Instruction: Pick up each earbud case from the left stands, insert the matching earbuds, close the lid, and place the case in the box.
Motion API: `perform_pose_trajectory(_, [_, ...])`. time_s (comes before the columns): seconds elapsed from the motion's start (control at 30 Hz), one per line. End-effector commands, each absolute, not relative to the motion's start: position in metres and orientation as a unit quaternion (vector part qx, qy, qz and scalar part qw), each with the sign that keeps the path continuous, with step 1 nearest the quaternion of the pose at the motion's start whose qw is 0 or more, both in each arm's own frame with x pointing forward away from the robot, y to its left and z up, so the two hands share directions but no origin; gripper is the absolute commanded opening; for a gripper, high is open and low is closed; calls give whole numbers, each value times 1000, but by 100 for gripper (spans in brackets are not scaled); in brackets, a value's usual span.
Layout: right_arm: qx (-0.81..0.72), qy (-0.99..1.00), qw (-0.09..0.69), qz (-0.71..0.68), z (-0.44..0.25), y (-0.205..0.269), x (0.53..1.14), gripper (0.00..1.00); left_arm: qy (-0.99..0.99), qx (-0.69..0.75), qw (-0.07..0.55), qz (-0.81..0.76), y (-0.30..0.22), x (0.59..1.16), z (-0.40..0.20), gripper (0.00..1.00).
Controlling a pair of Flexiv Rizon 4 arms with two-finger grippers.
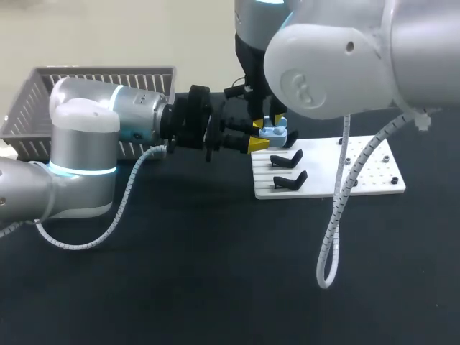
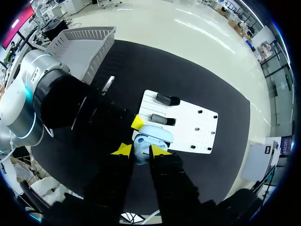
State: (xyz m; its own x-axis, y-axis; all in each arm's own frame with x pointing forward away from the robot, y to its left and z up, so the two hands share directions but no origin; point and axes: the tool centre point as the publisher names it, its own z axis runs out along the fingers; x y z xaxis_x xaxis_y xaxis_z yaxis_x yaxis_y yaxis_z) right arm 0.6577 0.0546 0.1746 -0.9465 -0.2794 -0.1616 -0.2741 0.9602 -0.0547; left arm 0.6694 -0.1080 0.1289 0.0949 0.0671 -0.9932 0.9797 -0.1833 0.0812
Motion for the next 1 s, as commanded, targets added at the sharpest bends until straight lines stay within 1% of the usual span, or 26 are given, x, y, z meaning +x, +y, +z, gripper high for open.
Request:
perform_pose_trajectory(0.03, [-136,986,92,-18,173,55,659,0,449,583,457,-500,-108,669,128,0])
perform_pose_trajectory(1.0, [-126,988,90,-19,157,51,666,0,449,583,457,-500,-108,669,128,0])
